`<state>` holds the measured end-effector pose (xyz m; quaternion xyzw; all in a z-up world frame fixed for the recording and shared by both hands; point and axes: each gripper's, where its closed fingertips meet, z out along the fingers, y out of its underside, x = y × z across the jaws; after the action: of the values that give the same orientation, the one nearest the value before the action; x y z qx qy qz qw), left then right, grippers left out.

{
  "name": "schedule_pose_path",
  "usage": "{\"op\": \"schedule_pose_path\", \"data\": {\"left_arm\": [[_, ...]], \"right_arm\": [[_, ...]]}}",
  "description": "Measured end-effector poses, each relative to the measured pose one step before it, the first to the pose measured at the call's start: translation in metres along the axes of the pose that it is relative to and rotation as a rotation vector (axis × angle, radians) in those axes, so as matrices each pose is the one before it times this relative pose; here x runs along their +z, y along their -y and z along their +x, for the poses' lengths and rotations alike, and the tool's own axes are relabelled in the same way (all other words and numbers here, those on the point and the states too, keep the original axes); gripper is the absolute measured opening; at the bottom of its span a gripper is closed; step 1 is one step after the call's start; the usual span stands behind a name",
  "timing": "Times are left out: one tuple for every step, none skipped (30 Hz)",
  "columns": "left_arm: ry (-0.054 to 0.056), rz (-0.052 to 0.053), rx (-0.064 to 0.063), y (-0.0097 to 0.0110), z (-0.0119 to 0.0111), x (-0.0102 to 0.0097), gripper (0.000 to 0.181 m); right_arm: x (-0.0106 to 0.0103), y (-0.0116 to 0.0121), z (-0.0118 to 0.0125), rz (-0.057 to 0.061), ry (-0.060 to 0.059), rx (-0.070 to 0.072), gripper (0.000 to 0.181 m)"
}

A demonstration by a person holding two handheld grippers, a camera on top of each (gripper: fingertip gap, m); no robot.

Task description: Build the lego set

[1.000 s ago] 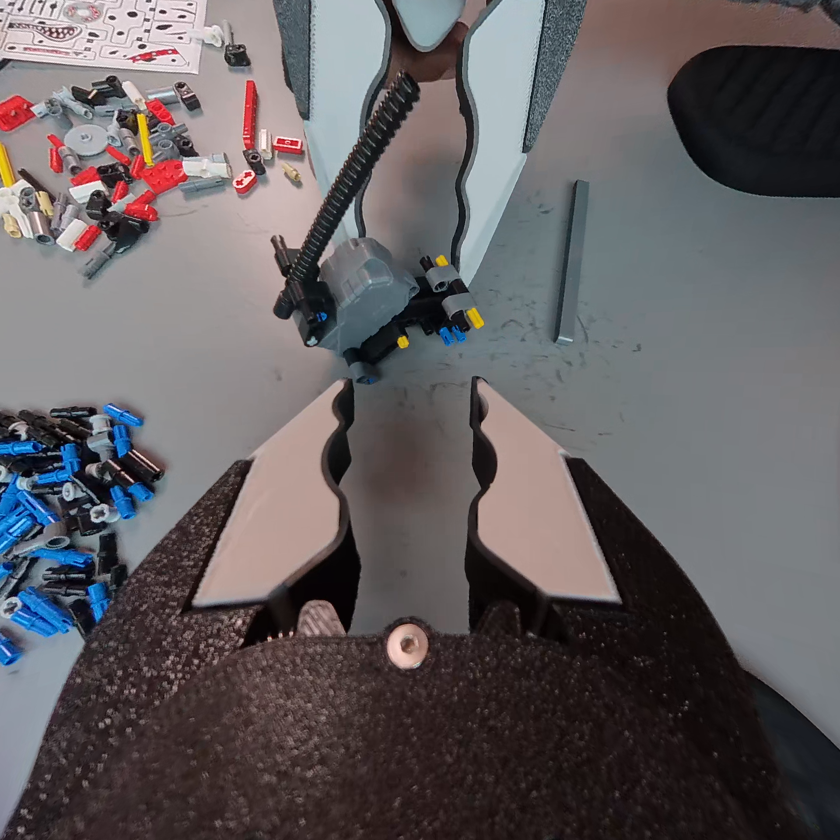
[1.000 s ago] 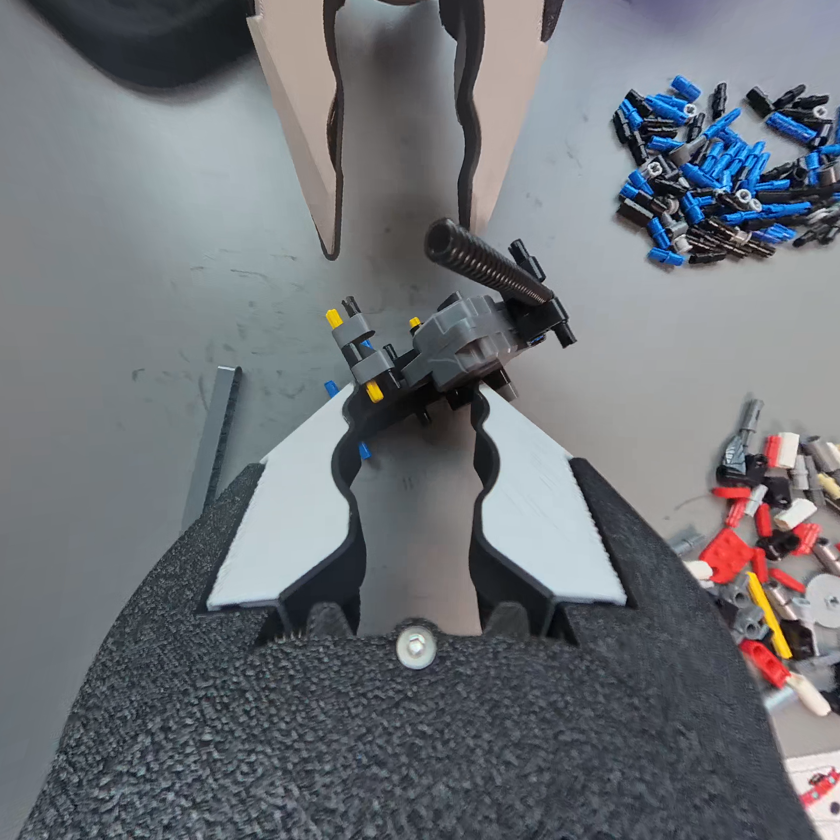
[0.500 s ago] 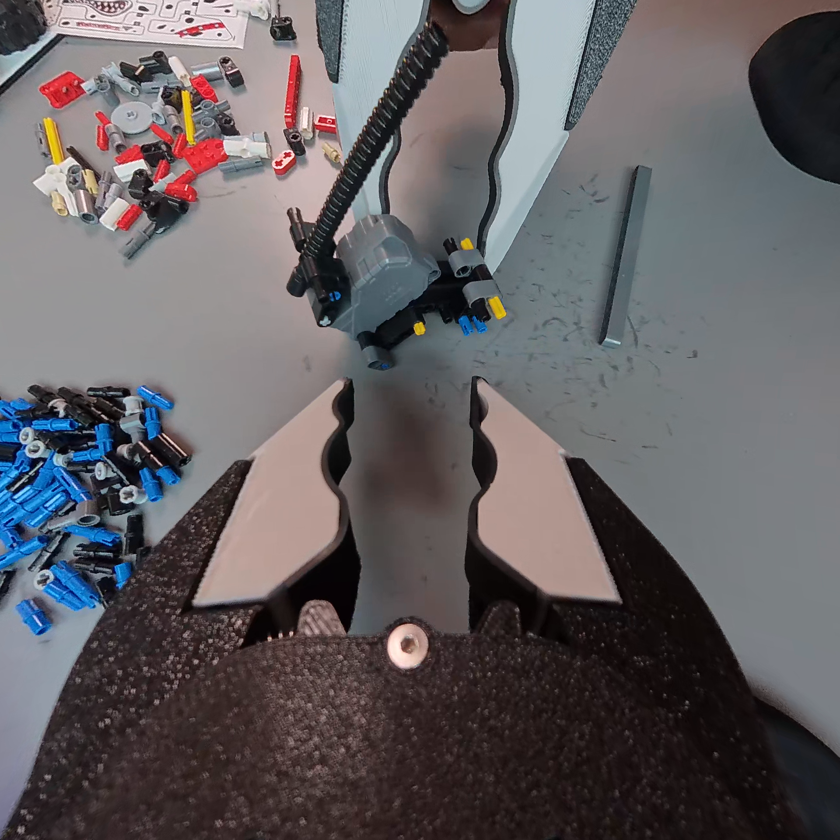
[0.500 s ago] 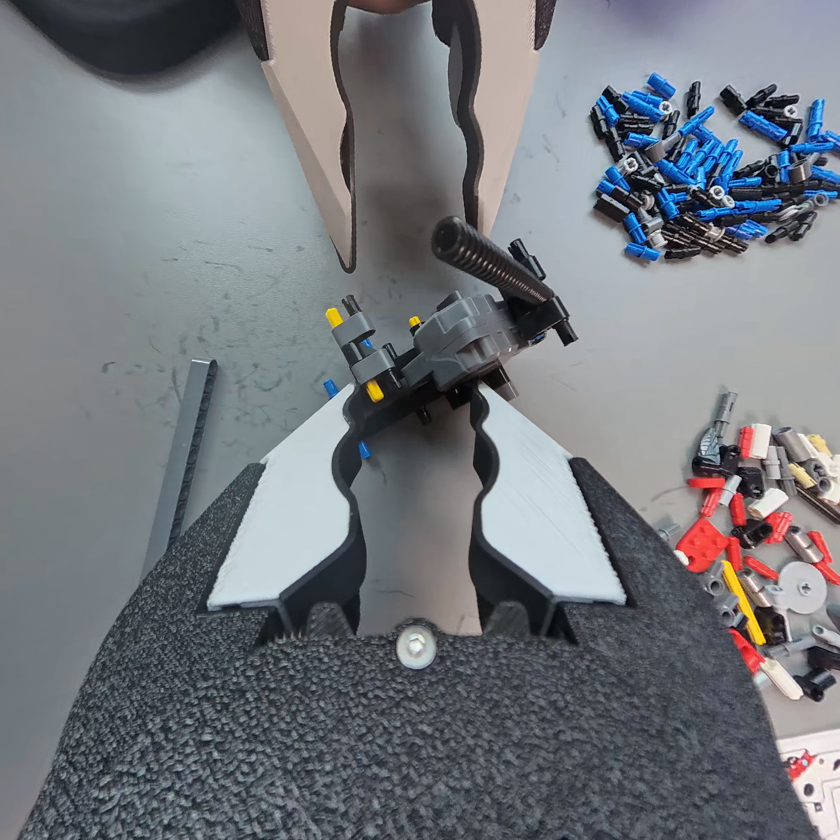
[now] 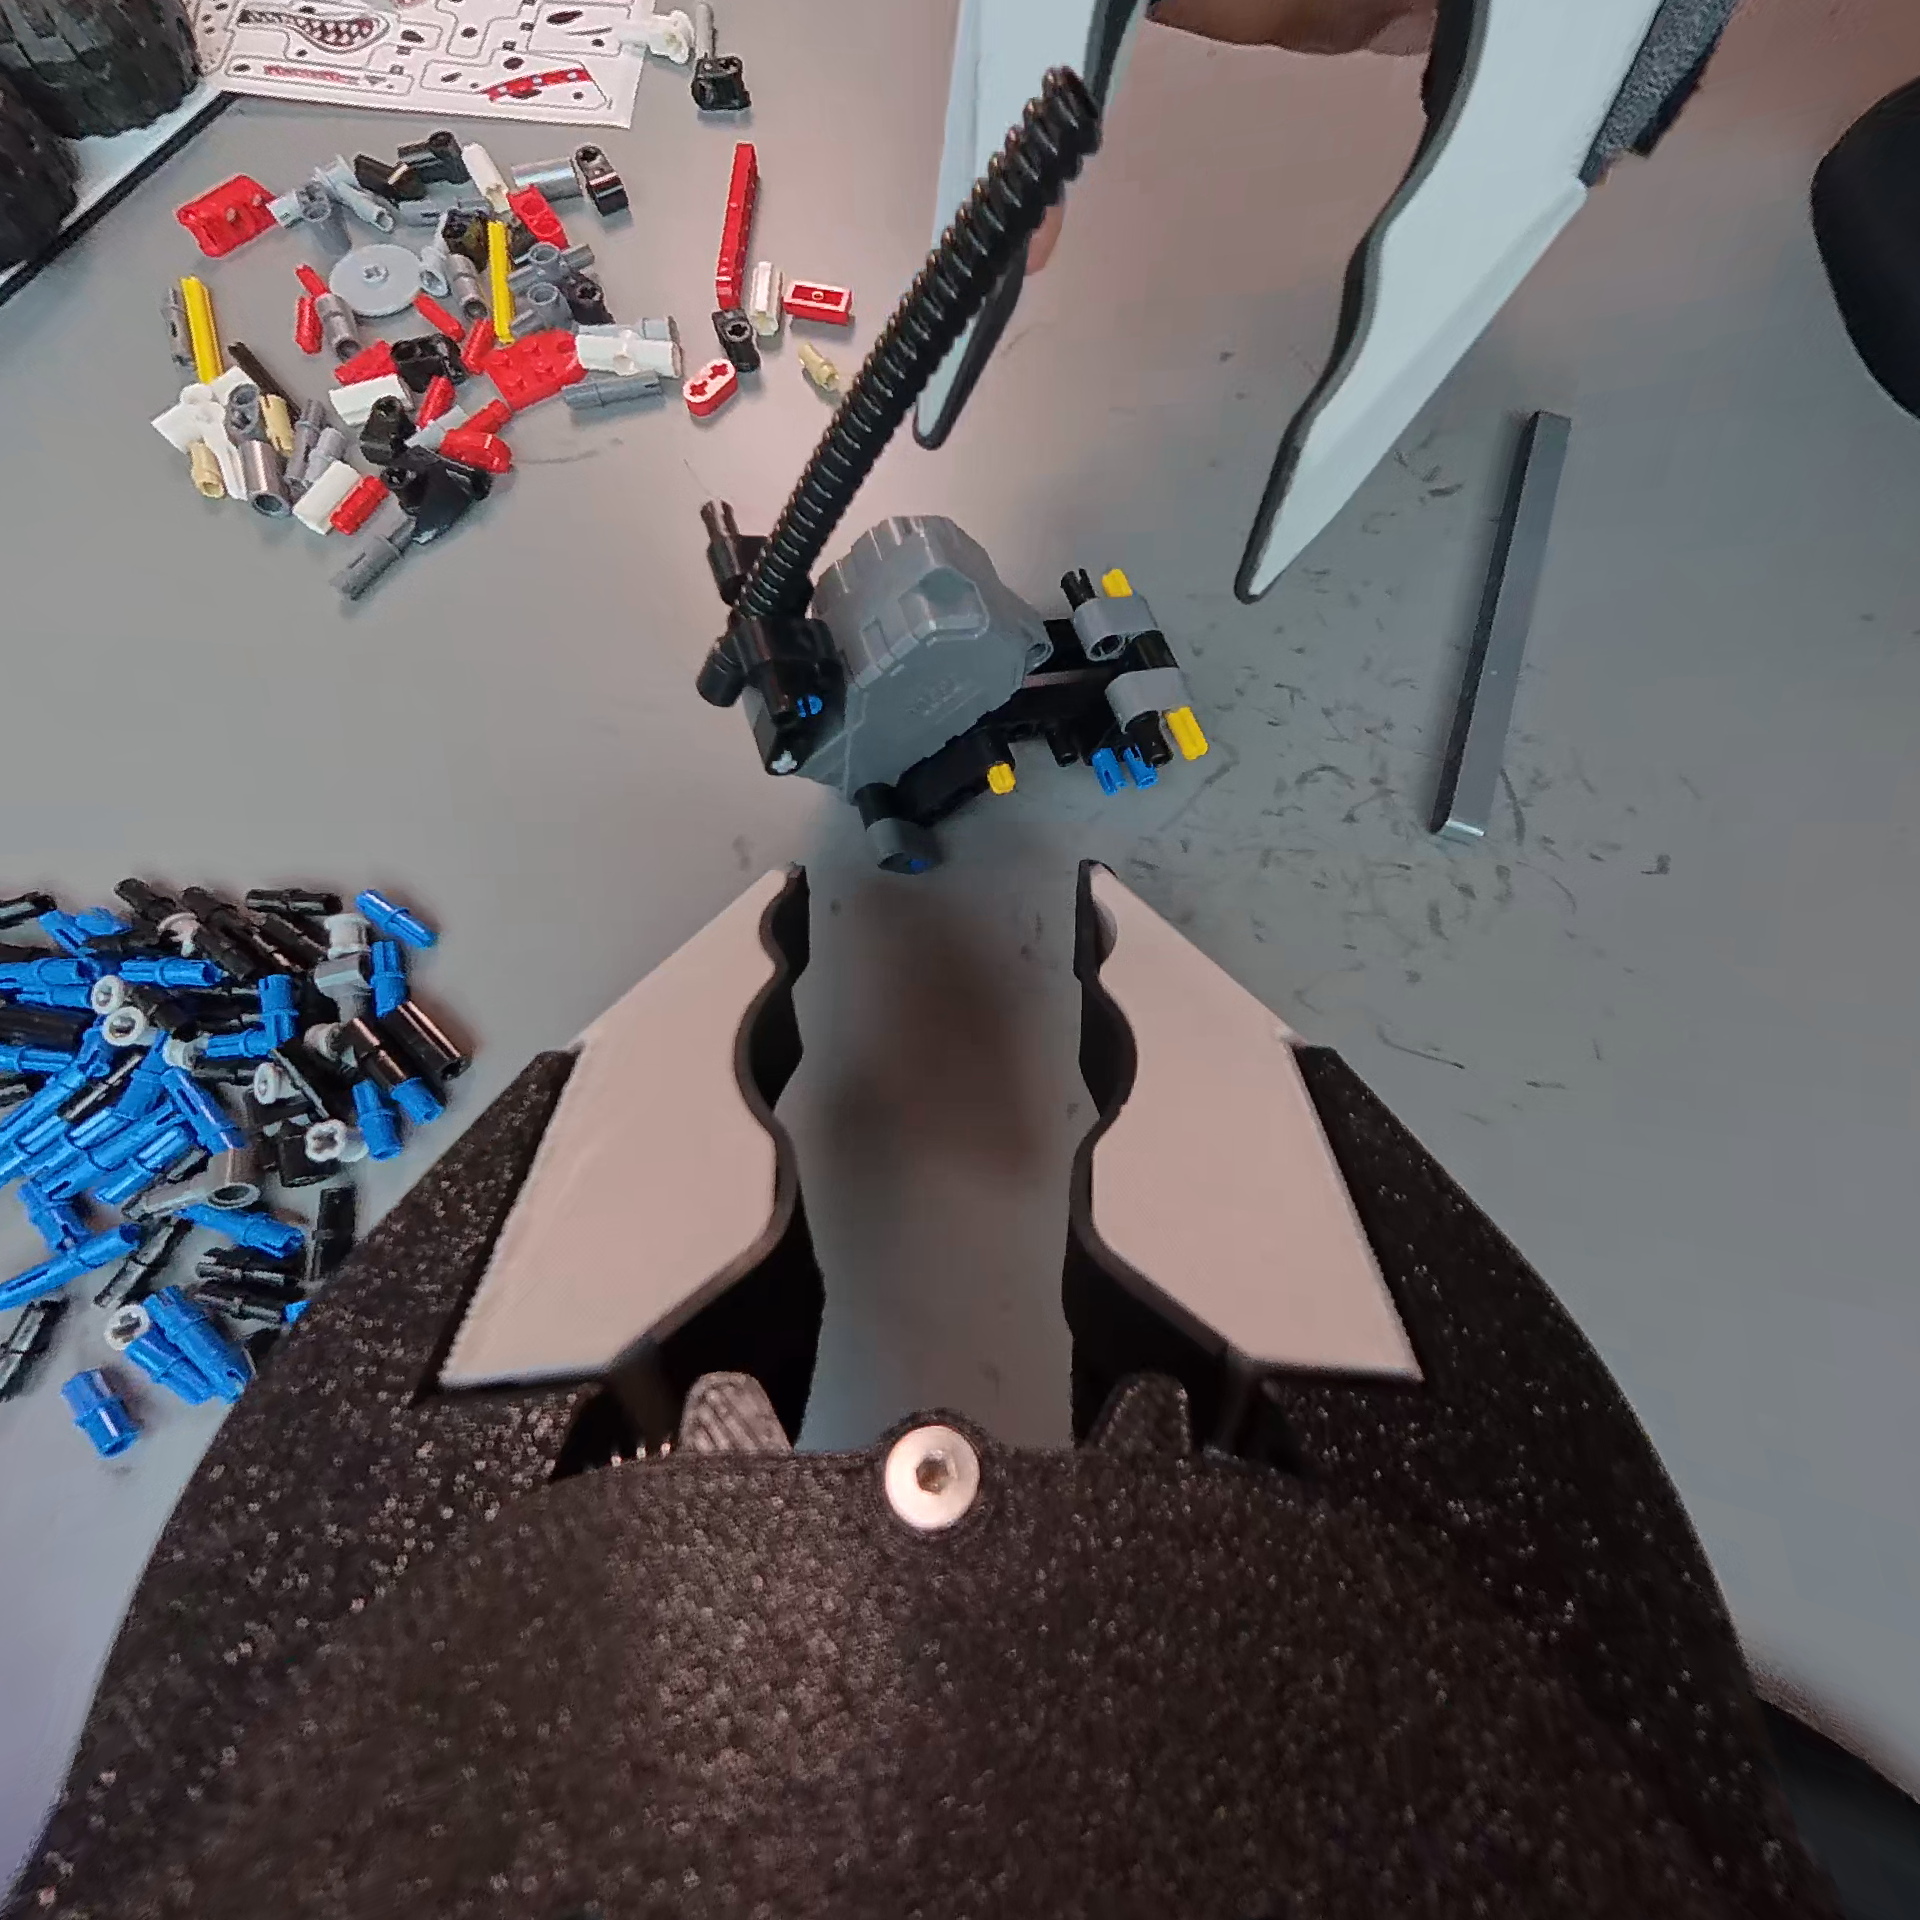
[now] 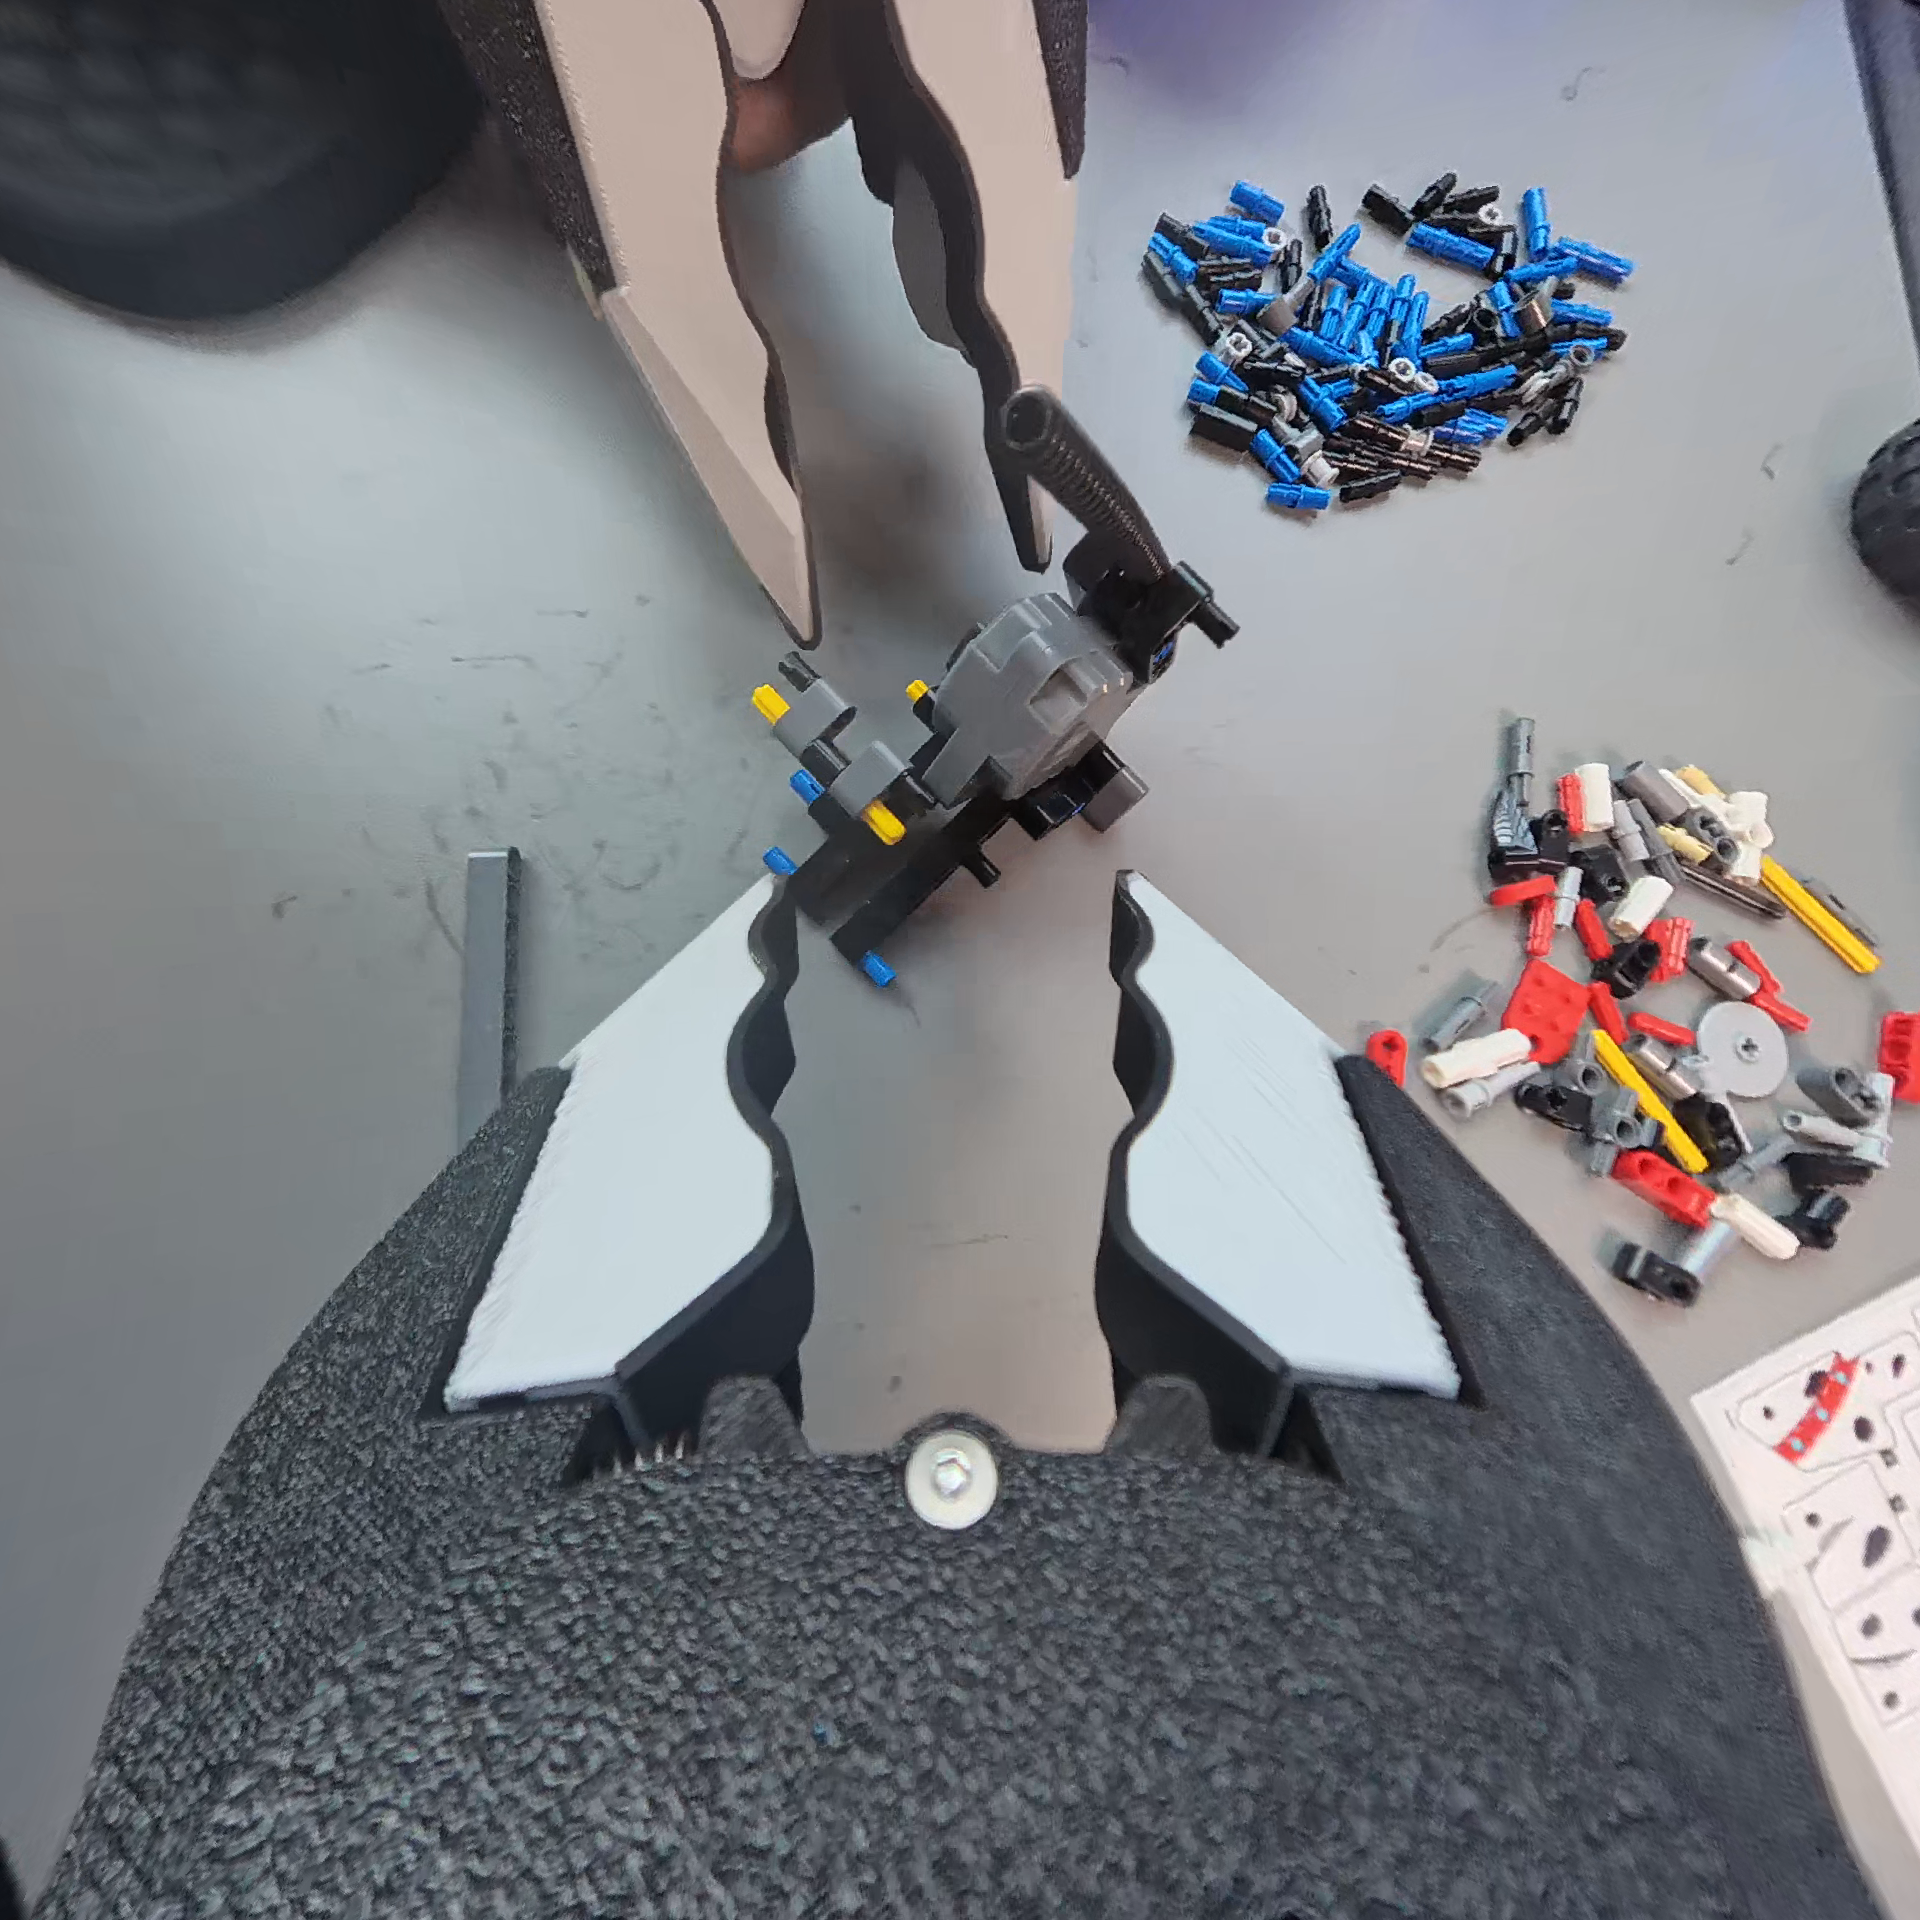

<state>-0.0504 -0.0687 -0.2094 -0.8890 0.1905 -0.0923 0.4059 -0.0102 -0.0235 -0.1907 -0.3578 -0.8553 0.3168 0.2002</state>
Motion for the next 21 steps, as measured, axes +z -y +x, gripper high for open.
{"op": "schedule_pose_path", "data": {"left_arm": [[0.0020, 0.0038, -0.0043, 0.00087, -0.00054, 0.00065, 0.052], [-0.0026, 0.0020, -0.0059, 0.00057, 0.00032, 0.00092, 0.052], [-0.0051, -0.0001, -0.0053, 0.00026, 0.00090, 0.00123, 0.052], [-0.0021, -0.0009, -0.0021, 0.00020, 0.00065, 0.00124, 0.052], [-0.0001, -0.0016, 0.0003, 0.00014, 0.00066, 0.00142, 0.052], [-0.0039, -0.0037, -0.0004, -0.00015, 0.00124, 0.00157, 0.052], [-0.0060, -0.0061, -0.0020, -0.00053, 0.00152, 0.00180, 0.051], [-0.0039, -0.0093, -0.0018, -0.00093, 0.00128, 0.00191, 0.048], [0.0004, -0.0117, 0.0011, -0.00138, 0.00077, 0.00191, 0.045], [0.0087, -0.0114, 0.0051, -0.00143, -0.00031, 0.00165, 0.041], [0.0145, -0.0099, 0.0064, -0.00109, -0.00110, 0.00110, 0.034], [0.0126, -0.0056, 0.0038, -0.00058, -0.00093, 0.00040, 0.025], [0.0041, -0.0008, -0.0011, -0.00016, 0.00013, -0.00025, 0.018], [-0.0045, 0.0007, -0.0064, -0.00010, 0.00119, -0.00045, 0.015], [-0.0063, -0.0006, -0.0072, -0.00058, 0.00121, -0.00042, 0.014], [-0.0032, -0.0017, -0.0016, -0.00093, 0.00074, -0.00040, 0.014], [-0.0010, -0.0014, 0.0051, -0.00083, 0.00046, -0.00059, 0.013], [-0.0006, -0.0015, 0.0067, -0.00066, 0.00043, -0.00054, 0.011], [-0.0009, -0.0013, 0.0039, -0.00045, 0.00051, -0.00050, 0.011], [-0.0019, -0.0004, 0.0017, -0.00020, 0.00068, -0.00017, 0.011], [-0.0006, -0.0002, 0.0021, 0.00001, 0.00056, 0.00004, 0.011]], "right_arm": [[-0.00043, 0.00102, -0.00277, 0.0147, -0.0201, 0.0156, 0.062], [-0.00044, 0.00129, -0.00175, 0.0162, -0.0272, 0.0192, 0.062], [-0.00025, 0.00118, -0.00121, 0.0159, -0.0294, 0.0212, 0.062], [-0.00029, 0.00139, -0.00196, 0.0193, -0.0258, 0.0210, 0.062], [-0.00026, 0.00127, -0.00206, 0.0202, -0.0239, 0.0204, 0.063], [-0.00032, 0.00098, -0.00320, 0.0207, -0.0153, 0.0163, 0.064], [-0.00054, 0.00006, -0.00289, 0.0145, -0.0157, 0.0133, 0.065], [-0.00059, -0.00129, -0.00185, 0.0025, -0.0174, 0.0078, 0.065], [-0.00108, -0.00180, -0.00213, -0.0052, -0.0105, -0.0005, 0.065], [-0.00156, -0.00150, -0.00179, -0.0056, -0.0085, -0.0024, 0.065], [-0.00179, -0.00076, -0.00043, -0.0021, -0.0127, -0.0007, 0.065], [-0.00201, -0.00022, 0.00023, 0.0029, -0.0142, 0.0010, 0.065], [-0.00213, 0.00010, 0.00012, 0.0075, -0.0105, 0.0049, 0.064], [-0.00188, -0.00087, 0.00033, 0.0032, -0.0086, 0.0097, 0.063], [-0.00178, -0.00207, 0.00107, -0.0028, -0.0092, 0.0103, 0.063], [-0.00167, -0.00276, 0.00094, -0.0038, -0.0083, 0.0052, 0.063], [-0.00166, -0.00285, 0.00096, -0.0009, -0.0091, 0.0032, 0.063], [-0.00171, -0.00292, 0.00057, -0.0004, -0.0066, 0.0092, 0.062], [-0.00155, -0.00252, -0.00033, 0.0018, -0.0006, 0.0127, 0.062], [-0.00134, -0.00190, 0.00008, 0.0040, -0.0024, 0.0111, 0.061], [-0.00087, -0.00191, 0.00040, 0.0004, -0.0041, 0.0062, 0.060]]}}
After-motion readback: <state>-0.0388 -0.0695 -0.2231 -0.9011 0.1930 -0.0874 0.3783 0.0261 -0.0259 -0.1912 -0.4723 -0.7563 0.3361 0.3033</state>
